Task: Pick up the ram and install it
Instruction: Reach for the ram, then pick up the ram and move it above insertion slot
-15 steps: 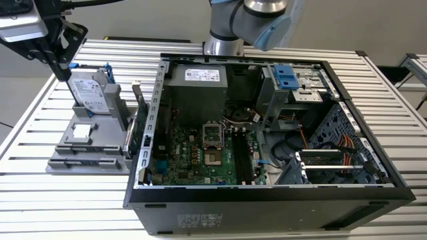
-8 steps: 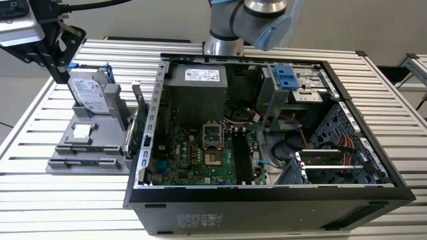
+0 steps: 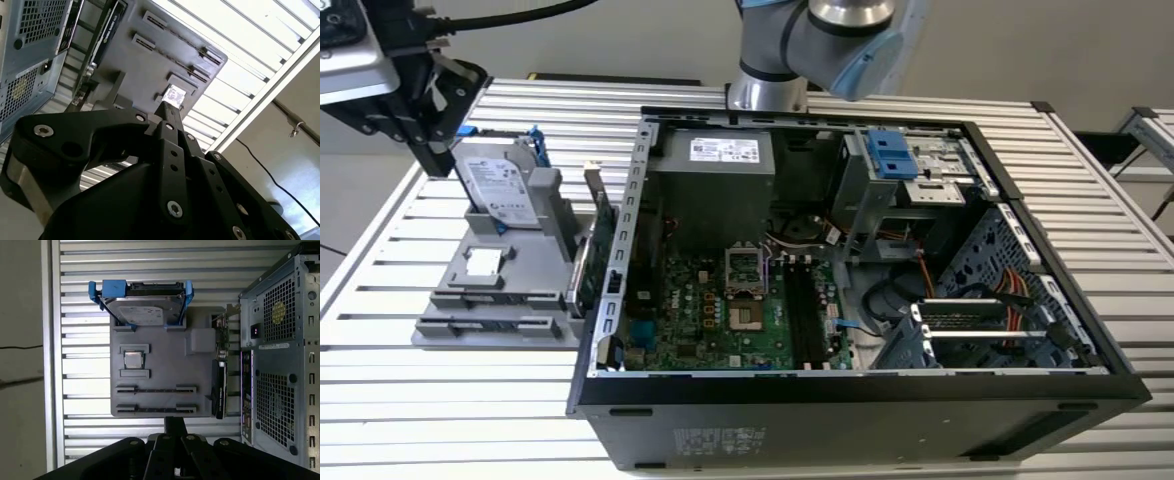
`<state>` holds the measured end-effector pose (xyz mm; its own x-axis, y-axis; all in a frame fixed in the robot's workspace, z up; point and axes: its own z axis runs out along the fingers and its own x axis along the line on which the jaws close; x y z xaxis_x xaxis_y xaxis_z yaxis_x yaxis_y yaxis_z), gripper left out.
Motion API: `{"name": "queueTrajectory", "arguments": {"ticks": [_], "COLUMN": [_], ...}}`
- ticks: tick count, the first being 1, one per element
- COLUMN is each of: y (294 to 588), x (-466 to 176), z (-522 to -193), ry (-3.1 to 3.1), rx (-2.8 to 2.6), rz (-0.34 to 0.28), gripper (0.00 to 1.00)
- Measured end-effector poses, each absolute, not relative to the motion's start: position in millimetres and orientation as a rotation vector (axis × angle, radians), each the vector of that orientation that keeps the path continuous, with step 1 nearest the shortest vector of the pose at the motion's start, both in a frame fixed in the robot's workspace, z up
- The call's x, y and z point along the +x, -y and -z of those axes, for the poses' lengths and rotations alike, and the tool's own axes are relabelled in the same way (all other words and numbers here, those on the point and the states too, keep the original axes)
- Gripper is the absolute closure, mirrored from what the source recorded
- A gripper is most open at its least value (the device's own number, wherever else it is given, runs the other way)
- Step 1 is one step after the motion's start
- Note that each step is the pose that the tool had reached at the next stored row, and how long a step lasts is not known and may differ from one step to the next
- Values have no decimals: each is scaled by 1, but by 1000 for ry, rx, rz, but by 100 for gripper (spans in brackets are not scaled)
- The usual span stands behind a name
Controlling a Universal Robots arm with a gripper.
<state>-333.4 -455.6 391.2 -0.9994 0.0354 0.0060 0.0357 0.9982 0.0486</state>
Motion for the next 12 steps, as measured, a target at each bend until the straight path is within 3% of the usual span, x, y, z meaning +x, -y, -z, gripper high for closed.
{"name": "queueTrajectory", "arguments": {"ticks": [12], "y": [472], "x": [-333], "z": [-391], "ry": [3135], "rx": [-66], "rz": [77], "gripper": [100]}}
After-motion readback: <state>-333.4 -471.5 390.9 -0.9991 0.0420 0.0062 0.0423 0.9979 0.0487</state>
